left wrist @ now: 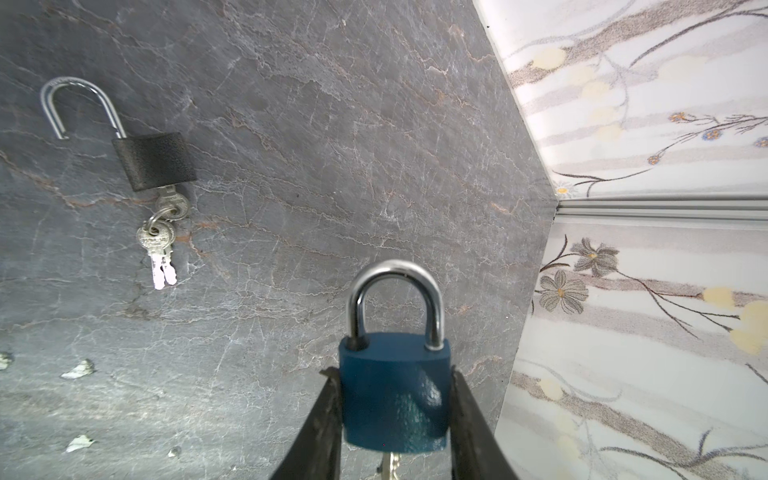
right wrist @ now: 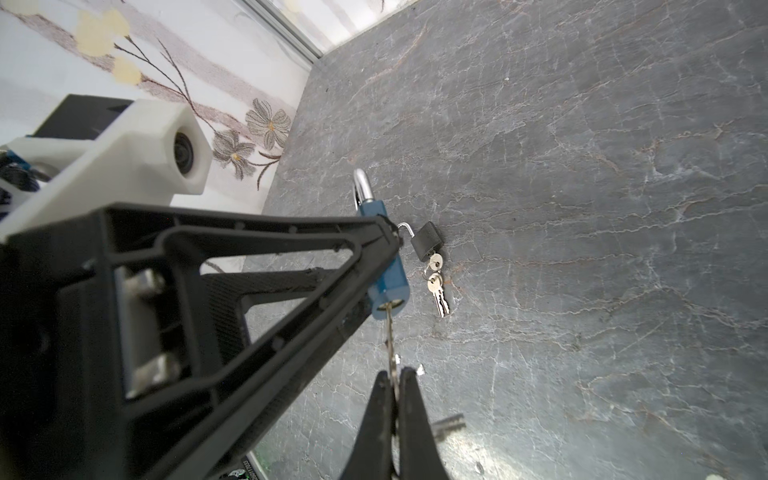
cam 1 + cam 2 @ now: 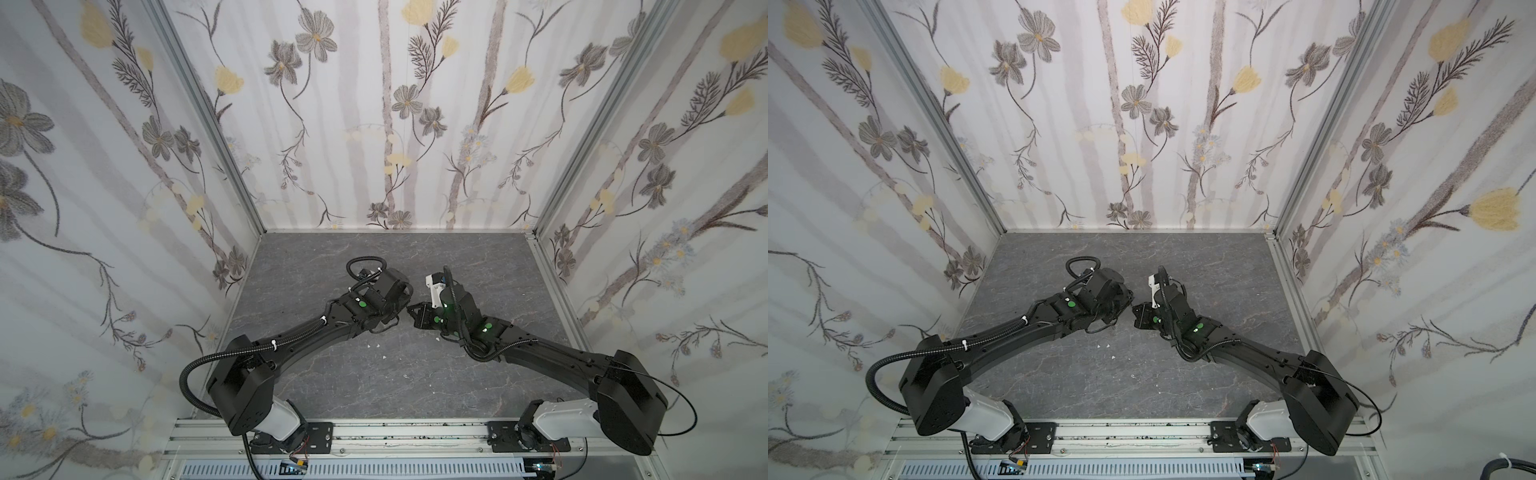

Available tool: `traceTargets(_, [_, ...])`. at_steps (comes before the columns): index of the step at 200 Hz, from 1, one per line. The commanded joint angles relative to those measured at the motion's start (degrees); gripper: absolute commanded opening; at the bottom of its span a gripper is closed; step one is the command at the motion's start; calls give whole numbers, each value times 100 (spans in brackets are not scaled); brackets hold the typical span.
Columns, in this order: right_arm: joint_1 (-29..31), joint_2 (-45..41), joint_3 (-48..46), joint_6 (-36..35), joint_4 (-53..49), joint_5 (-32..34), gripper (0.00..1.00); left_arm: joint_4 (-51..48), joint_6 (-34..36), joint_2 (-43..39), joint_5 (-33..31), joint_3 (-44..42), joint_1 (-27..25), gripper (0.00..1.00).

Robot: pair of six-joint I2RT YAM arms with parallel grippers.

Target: Unlock with the key

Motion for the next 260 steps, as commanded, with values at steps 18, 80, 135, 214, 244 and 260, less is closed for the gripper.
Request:
traceTargets(18, [-3,20,424,-184,447,34,0,92,17,27,1103,-25,-70,0])
traceTargets(80, [67,113,780,-570,153,280,0,141,-8,23,1122,-26,-92,0])
traceTargets(135, [385,331,941,-760,-22,570,0,163,-34,-34,1068,-52,-92,0])
traceTargets(214, [147,324,589,-121,620,-81,0,199,-7,-102,1056,-123,-95,0])
traceTargets(244, [146,322,576,-197,501,-48,0,224,-7,-84,1069,-123,-84,0])
traceTargets(260, [147,314,463,-144,531,-67,1,220,-9,-101,1043,-153,-58,0])
